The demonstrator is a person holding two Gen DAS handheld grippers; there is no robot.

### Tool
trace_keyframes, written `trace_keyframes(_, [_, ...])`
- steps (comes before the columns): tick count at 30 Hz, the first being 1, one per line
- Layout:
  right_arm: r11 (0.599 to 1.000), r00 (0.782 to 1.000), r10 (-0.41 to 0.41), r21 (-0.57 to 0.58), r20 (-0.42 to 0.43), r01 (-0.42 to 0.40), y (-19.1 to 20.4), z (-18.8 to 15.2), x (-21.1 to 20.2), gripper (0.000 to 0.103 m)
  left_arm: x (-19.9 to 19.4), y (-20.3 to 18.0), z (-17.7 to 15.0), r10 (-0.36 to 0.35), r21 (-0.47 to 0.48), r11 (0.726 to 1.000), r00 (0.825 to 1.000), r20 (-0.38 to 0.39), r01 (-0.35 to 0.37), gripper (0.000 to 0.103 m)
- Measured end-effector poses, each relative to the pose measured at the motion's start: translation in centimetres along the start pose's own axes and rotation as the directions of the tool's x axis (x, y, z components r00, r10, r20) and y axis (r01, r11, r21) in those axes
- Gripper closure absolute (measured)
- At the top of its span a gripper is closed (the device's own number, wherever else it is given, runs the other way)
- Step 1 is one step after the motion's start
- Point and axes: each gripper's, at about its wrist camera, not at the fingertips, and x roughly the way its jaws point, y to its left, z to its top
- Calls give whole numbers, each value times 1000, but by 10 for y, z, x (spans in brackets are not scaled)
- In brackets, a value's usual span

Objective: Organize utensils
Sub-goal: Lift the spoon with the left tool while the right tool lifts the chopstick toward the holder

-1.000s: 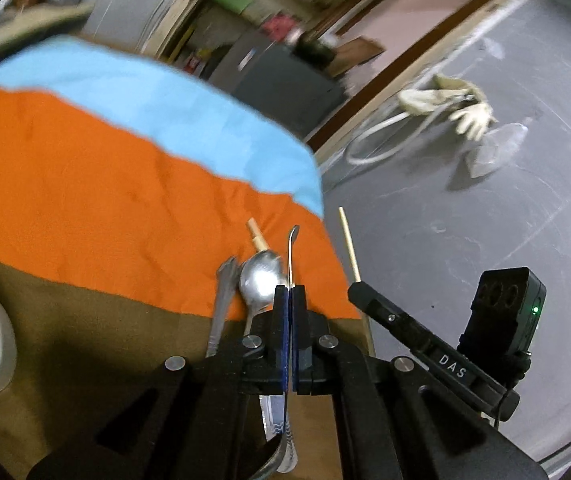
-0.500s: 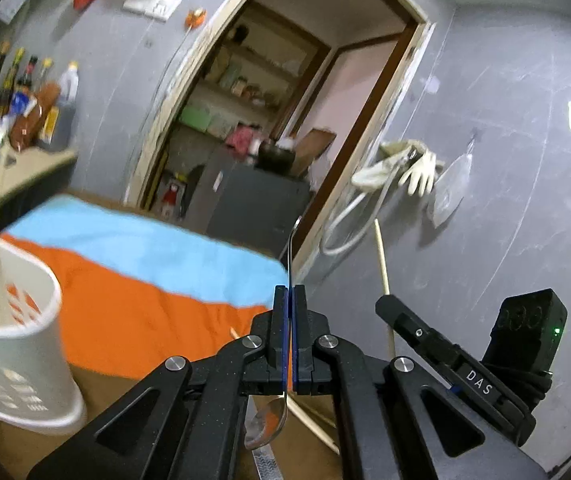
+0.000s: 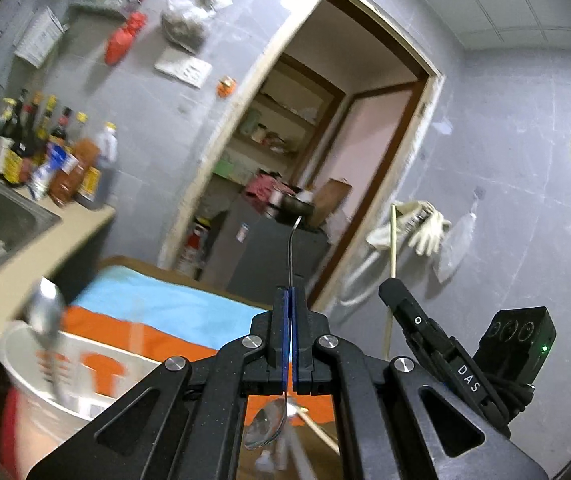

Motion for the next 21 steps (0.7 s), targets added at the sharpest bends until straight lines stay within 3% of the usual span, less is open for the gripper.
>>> trace_keyframes(7, [998,997,52,24,56,-53,28,-11,42,100,-43,46,29,106,6,994,991,87,-106,103])
trace_keyframes(15, [998,997,-9,-54,78,13,43,-37,74,100,-52,110,31,198,-44,980,967,162,-193,103])
trace_keyframes(21, [996,995,-56,-64,85,61,38,-52,86,100,-46,135,13,252,-34,968,950,186,-250,103])
